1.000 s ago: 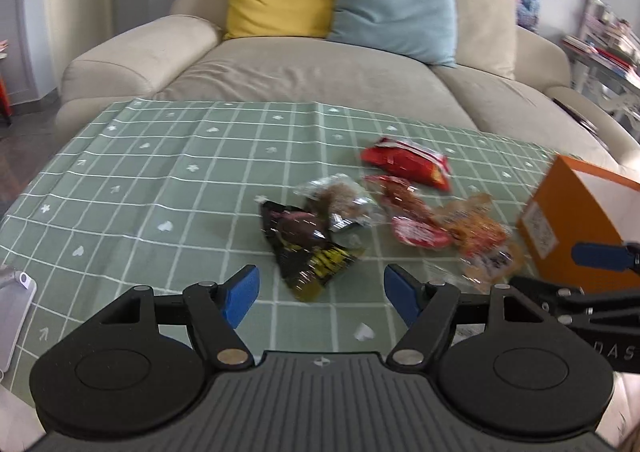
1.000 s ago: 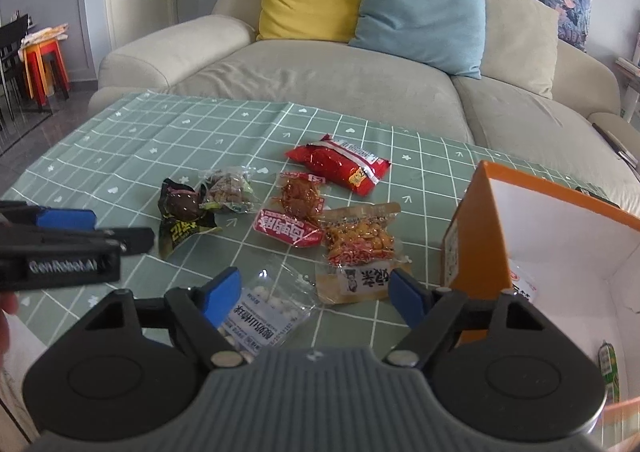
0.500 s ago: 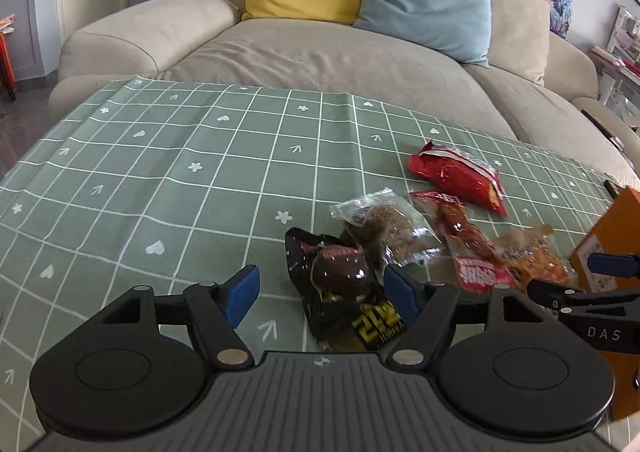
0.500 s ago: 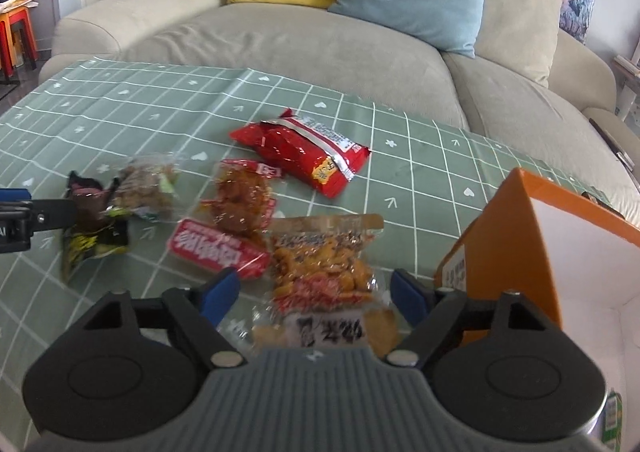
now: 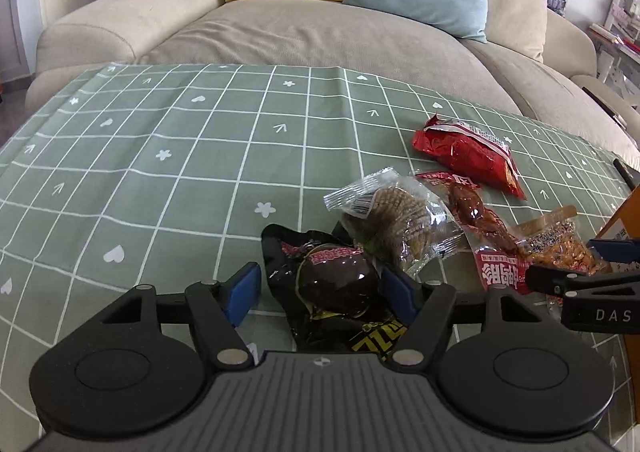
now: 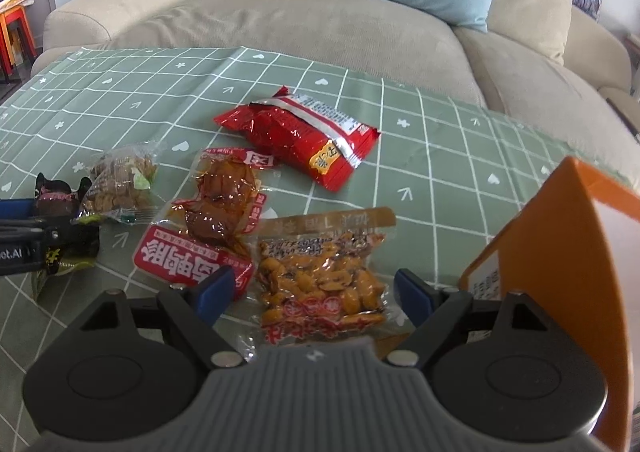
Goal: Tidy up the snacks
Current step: 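Lower the left gripper onto the dark wrapped snack while the right gripper approaches the peanut pack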
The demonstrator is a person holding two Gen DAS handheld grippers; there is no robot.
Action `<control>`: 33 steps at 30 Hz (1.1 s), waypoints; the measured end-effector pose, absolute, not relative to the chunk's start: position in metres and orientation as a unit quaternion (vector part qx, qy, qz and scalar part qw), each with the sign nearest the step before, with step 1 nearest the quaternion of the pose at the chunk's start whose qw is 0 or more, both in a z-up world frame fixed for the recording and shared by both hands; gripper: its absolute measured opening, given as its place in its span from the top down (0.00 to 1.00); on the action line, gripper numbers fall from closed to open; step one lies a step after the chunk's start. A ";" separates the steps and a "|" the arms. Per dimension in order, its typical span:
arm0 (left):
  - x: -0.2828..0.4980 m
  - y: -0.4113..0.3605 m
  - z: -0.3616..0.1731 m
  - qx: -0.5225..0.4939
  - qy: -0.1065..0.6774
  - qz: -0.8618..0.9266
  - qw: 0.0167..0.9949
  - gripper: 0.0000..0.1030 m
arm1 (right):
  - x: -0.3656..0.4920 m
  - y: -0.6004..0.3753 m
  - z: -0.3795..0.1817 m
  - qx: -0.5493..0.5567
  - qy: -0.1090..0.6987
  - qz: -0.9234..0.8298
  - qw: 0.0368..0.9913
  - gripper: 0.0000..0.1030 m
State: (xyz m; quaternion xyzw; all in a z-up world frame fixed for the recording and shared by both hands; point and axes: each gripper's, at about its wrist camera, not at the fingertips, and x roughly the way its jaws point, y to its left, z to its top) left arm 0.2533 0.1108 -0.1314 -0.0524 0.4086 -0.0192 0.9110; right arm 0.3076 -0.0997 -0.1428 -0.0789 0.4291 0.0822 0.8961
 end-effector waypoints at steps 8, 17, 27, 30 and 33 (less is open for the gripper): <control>0.254 0.100 -0.132 -0.026 0.407 -0.010 0.913 0.32 | 0.311 -0.103 -0.147 -0.057 0.433 0.079 0.896 0.18; 0.250 0.097 -0.125 -0.031 0.413 -0.001 0.910 0.40 | 0.309 -0.107 -0.137 -0.043 0.436 0.082 0.895 0.33; 0.226 0.095 -0.105 -0.044 0.402 0.007 0.915 0.40 | 0.294 -0.107 -0.105 -0.045 0.409 0.095 0.906 0.84; 0.215 0.092 -0.098 -0.054 0.395 0.001 0.917 0.40 | 0.288 -0.112 -0.104 -0.033 0.415 0.099 0.904 0.84; 0.207 0.089 -0.096 -0.060 0.396 -0.002 0.916 0.40 | 0.280 -0.115 -0.110 -0.024 0.429 0.103 0.897 0.79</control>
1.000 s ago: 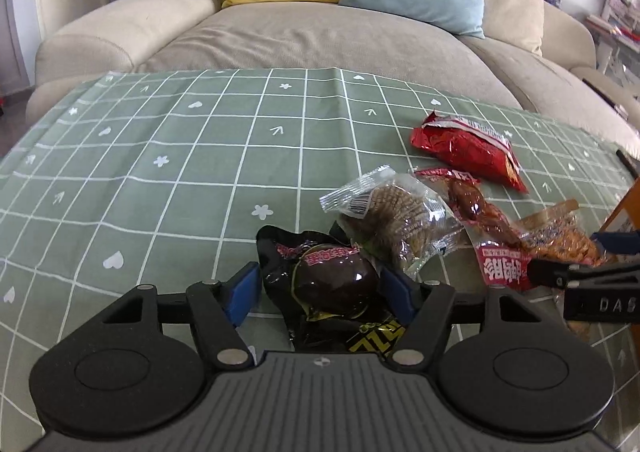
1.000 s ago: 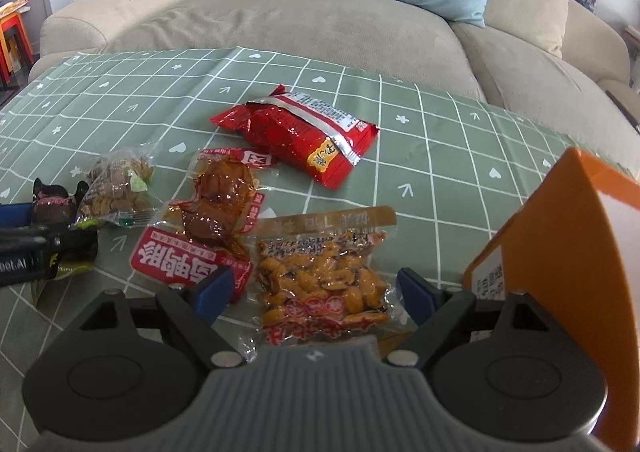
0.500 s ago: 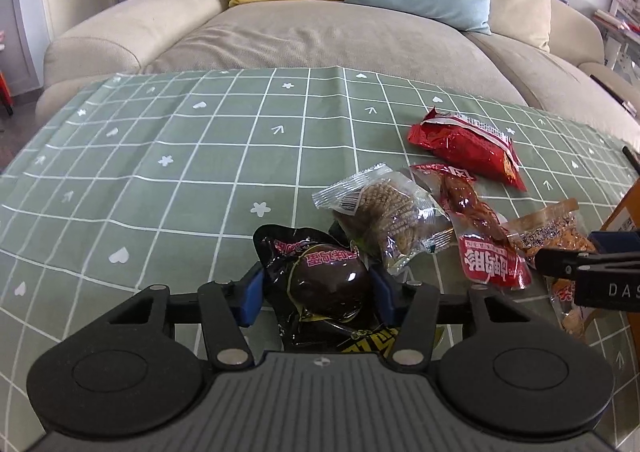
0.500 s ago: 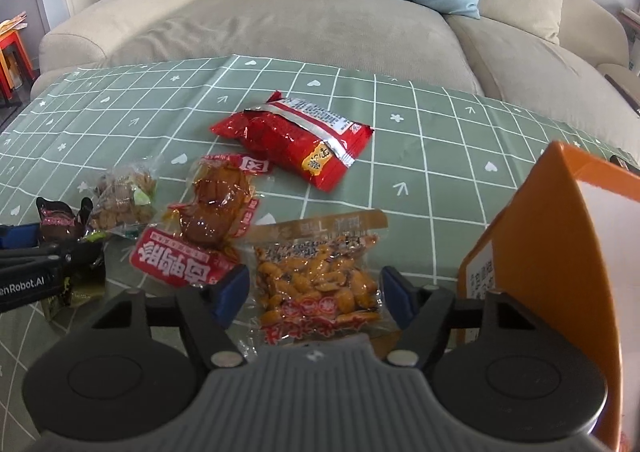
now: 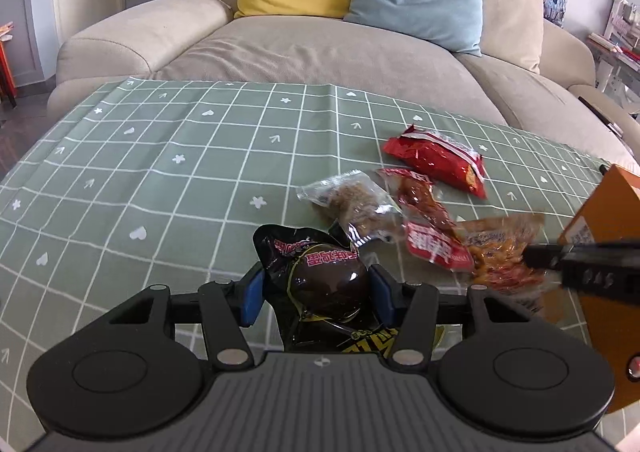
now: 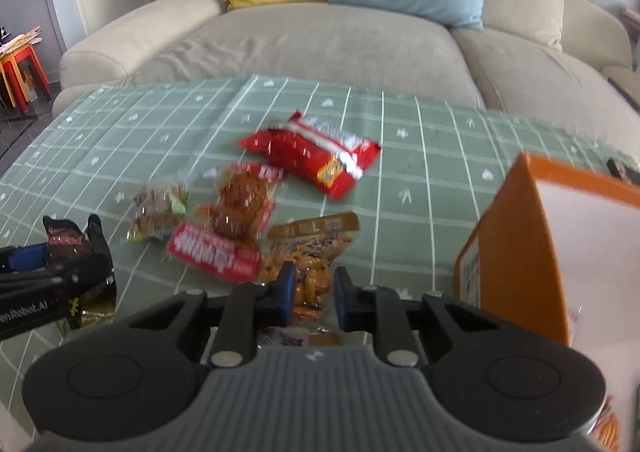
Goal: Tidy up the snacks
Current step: 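Lower the left gripper onto the dark wrapped snack while the right gripper approaches the peanut pack, then close the left gripper on the dark snack while the right gripper grasps the peanut pack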
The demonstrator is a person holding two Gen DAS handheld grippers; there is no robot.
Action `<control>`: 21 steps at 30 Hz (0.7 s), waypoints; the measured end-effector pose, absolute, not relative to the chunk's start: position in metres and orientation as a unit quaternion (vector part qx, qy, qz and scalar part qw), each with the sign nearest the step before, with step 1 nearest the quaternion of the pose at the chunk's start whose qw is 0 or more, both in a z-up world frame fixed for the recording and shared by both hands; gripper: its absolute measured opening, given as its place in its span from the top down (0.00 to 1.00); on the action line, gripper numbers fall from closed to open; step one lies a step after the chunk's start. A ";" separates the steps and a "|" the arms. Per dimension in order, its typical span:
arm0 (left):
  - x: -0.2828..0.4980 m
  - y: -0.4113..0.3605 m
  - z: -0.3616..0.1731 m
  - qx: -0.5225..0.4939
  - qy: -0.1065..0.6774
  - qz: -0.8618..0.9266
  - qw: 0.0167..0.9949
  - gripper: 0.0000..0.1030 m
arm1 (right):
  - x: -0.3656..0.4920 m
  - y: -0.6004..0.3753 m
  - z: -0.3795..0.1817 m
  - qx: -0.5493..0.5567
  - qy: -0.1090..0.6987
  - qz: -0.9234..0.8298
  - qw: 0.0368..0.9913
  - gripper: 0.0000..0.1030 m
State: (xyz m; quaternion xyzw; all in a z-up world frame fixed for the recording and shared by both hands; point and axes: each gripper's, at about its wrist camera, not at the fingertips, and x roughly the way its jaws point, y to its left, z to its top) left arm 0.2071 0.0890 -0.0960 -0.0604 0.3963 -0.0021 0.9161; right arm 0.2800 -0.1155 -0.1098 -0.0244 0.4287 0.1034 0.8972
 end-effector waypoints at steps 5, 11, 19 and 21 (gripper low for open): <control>0.204 0.085 -0.097 -0.064 0.401 -0.003 0.914 0.40 | 0.270 -0.113 -0.125 -0.040 0.438 0.099 0.893 0.34; 0.205 0.085 -0.098 -0.071 0.402 -0.008 0.913 0.40 | 0.284 -0.105 -0.142 -0.014 0.465 0.095 0.880 0.09; 0.207 0.088 -0.101 -0.076 0.404 -0.016 0.911 0.40 | 0.296 -0.099 -0.149 0.004 0.447 0.084 0.891 0.32; 0.208 0.087 -0.101 -0.078 0.404 -0.017 0.911 0.40 | 0.296 -0.097 -0.147 -0.002 0.443 0.093 0.892 0.43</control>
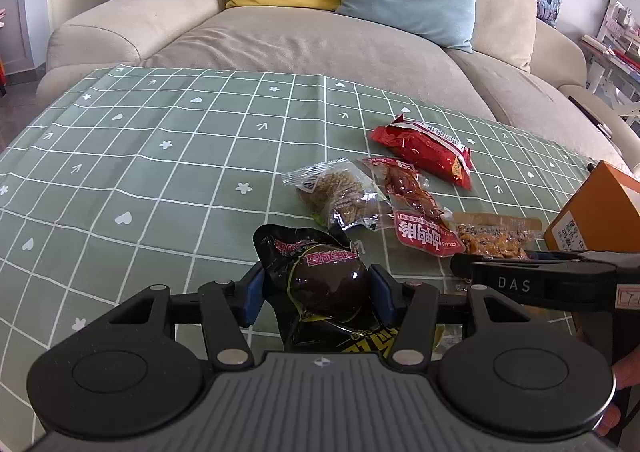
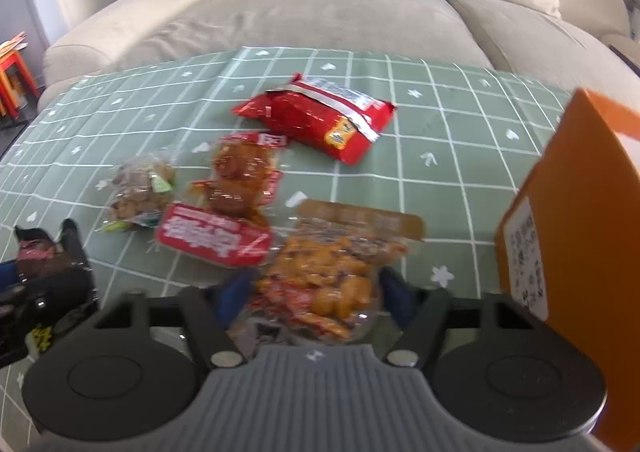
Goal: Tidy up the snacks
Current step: 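Close the left gripper on the dark snack while the right gripper grasps the peanut pack, then carry the dark snack and peanut pack over the orange box with both grippers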
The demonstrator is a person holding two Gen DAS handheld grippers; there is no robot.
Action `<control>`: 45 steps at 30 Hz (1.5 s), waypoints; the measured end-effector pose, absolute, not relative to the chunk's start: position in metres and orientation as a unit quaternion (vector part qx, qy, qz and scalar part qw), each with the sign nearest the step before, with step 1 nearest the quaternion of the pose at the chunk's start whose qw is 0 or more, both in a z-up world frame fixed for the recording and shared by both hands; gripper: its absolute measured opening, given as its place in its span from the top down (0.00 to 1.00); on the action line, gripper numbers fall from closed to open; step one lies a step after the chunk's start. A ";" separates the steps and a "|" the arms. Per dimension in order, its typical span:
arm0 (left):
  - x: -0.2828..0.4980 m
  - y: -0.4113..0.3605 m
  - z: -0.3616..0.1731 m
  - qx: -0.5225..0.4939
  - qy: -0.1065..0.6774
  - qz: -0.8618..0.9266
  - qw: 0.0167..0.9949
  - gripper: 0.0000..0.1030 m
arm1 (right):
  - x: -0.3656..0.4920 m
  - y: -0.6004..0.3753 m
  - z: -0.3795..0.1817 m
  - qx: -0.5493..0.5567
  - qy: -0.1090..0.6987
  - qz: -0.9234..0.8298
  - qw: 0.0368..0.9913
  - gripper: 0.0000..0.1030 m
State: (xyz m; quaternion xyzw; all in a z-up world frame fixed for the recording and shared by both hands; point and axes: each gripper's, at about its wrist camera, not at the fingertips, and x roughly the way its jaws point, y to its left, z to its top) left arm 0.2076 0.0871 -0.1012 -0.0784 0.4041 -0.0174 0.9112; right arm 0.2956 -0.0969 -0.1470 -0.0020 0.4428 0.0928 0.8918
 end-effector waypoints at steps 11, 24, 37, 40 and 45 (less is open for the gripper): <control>0.201 0.086 -0.090 -0.082 0.396 -0.015 0.915 0.40 | 0.279 -0.102 -0.132 0.004 0.425 0.100 0.900 0.57; 0.177 0.071 -0.061 -0.065 0.382 -0.013 0.922 0.40 | 0.239 -0.107 -0.084 -0.040 0.357 0.089 0.929 0.72; 0.151 0.039 -0.020 -0.049 0.362 -0.032 0.930 0.40 | 0.179 -0.145 -0.024 -0.019 0.299 0.098 0.949 0.72; 0.147 0.024 -0.009 -0.041 0.353 -0.051 0.933 0.40 | 0.165 -0.160 -0.011 -0.009 0.288 0.101 0.952 0.72; 0.147 -0.008 0.005 -0.035 0.340 -0.092 0.935 0.40 | 0.149 -0.190 0.007 0.011 0.273 0.093 0.958 0.72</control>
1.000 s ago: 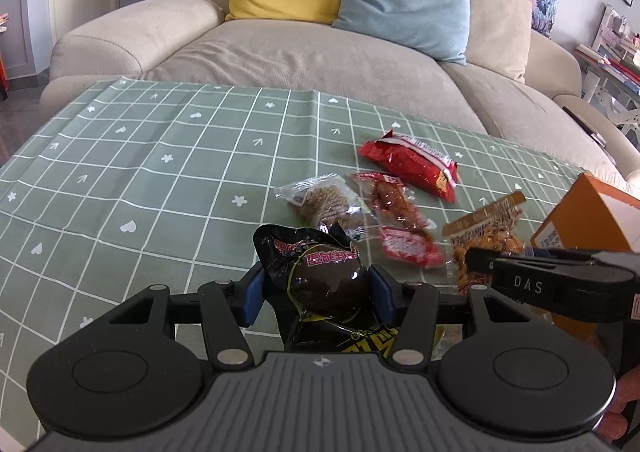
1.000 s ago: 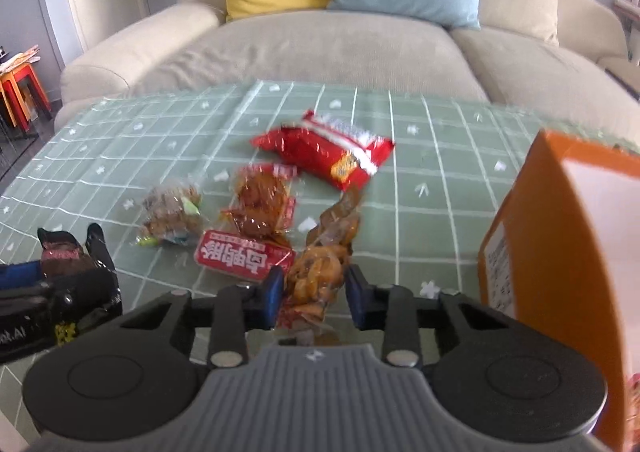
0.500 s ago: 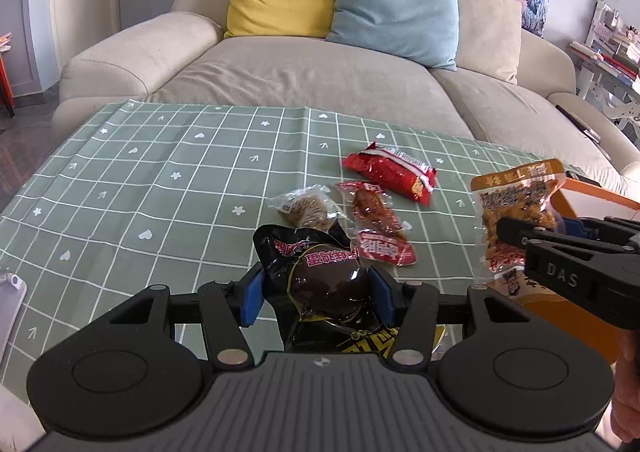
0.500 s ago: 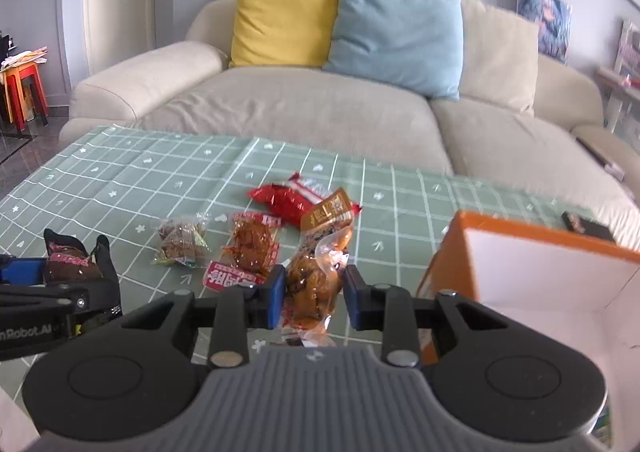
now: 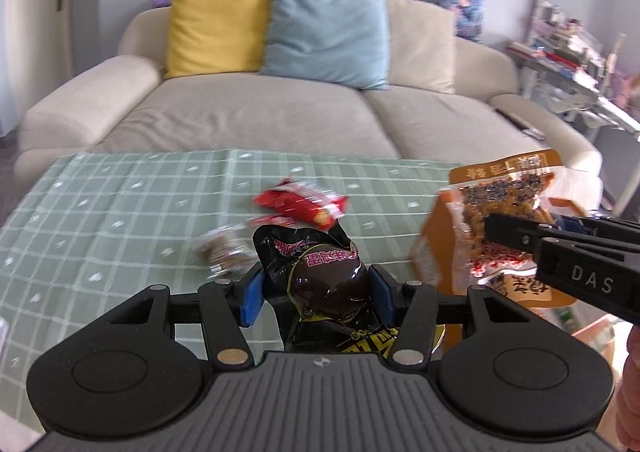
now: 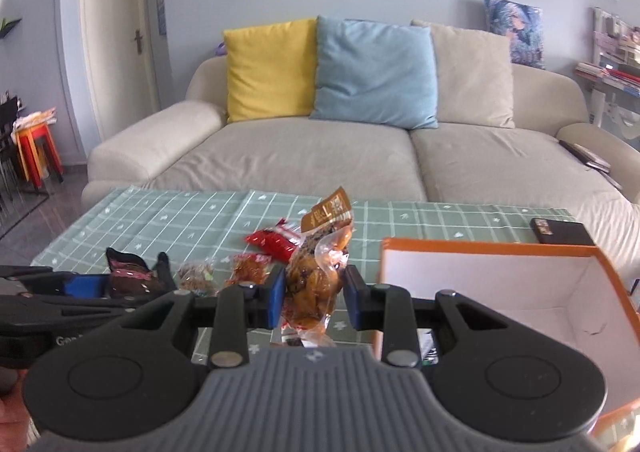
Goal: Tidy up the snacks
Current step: 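Carry the dark snack and peanut pack over the orange box with both grippers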
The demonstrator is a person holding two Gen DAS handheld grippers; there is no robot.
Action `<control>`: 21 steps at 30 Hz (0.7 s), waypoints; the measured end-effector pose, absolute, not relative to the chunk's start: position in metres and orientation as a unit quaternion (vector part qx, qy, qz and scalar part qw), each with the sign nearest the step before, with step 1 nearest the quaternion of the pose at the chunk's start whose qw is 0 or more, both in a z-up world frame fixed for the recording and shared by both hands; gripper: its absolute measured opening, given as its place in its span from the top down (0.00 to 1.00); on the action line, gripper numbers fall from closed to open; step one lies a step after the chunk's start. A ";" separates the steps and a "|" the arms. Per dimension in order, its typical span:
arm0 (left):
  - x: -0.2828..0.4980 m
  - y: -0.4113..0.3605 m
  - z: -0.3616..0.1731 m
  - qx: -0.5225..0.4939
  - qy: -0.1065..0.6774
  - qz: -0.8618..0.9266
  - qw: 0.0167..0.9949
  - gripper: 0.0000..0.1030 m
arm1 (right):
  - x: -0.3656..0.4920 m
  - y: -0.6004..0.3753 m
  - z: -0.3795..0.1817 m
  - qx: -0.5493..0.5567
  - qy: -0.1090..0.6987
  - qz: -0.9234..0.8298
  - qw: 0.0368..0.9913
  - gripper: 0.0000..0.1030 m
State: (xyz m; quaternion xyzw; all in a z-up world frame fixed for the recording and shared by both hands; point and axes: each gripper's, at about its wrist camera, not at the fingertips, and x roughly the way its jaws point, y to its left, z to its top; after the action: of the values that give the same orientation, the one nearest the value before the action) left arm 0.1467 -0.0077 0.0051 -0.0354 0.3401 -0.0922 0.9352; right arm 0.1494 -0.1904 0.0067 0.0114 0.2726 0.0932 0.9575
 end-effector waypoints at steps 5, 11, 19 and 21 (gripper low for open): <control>0.150 -0.049 0.016 -0.009 0.325 -0.133 0.936 0.40 | 0.140 -0.224 0.019 0.014 0.263 0.077 0.962 0.72; 0.160 -0.102 0.023 0.025 0.319 -0.180 0.930 0.40 | 0.134 -0.264 0.021 -0.020 0.264 0.056 0.963 0.72; 0.174 -0.159 0.016 0.063 0.324 -0.228 0.916 0.40 | 0.138 -0.319 0.006 -0.040 0.292 0.013 0.956 0.72; 0.178 -0.171 0.011 0.076 0.330 -0.240 0.910 0.40 | 0.141 -0.331 0.000 -0.042 0.301 0.003 0.953 0.72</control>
State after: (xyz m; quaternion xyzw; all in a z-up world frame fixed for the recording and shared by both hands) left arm 0.1784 -0.1712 0.0114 0.0756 0.3296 -0.2402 0.9099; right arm 0.1412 -0.3305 0.0002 -0.0418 0.3011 0.0027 0.9527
